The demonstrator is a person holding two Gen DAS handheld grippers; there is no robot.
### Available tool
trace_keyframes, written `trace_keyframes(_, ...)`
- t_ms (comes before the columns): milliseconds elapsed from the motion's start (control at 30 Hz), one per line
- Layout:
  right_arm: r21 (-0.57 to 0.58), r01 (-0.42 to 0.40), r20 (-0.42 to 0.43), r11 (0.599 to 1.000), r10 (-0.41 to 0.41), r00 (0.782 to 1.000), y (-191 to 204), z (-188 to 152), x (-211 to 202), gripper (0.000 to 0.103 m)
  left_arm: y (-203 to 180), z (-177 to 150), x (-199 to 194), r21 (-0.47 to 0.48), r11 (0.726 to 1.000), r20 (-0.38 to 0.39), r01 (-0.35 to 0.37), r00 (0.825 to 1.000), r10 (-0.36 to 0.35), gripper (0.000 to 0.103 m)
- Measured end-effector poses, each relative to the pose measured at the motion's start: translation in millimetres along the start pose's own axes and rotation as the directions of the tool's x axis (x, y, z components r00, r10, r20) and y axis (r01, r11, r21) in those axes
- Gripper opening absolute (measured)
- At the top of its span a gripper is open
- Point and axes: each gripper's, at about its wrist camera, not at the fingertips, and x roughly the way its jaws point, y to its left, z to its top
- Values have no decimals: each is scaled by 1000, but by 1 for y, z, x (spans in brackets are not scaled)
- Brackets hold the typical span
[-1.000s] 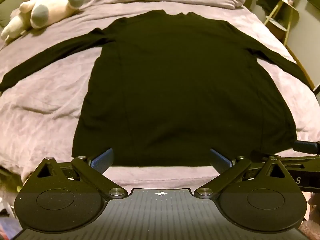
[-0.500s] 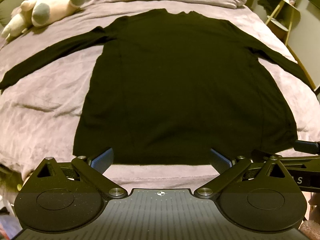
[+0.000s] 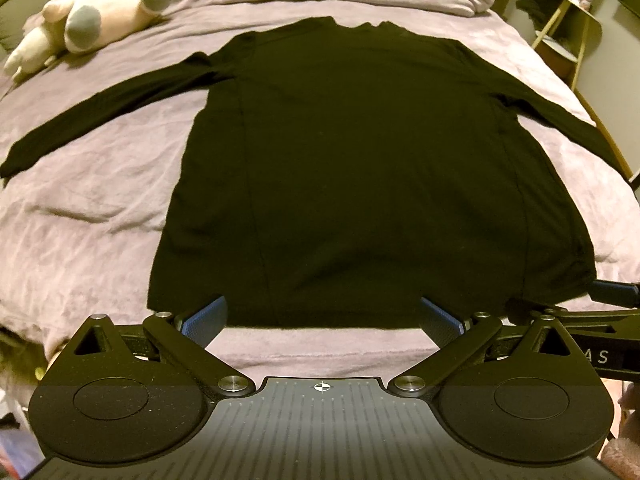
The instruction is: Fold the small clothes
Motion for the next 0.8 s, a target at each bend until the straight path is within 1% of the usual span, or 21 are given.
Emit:
trace_keyframes(300,2,0,1,1000,0,1000,-1,0,0,99,1,0,-1,-4,1000,-1,-14,1000,14,103)
trace_keyframes(800,18,5,-5,1000,-5,1000,-4,1,2,99,6,-1,2,-20,1000,-14,-18,1000,18,103)
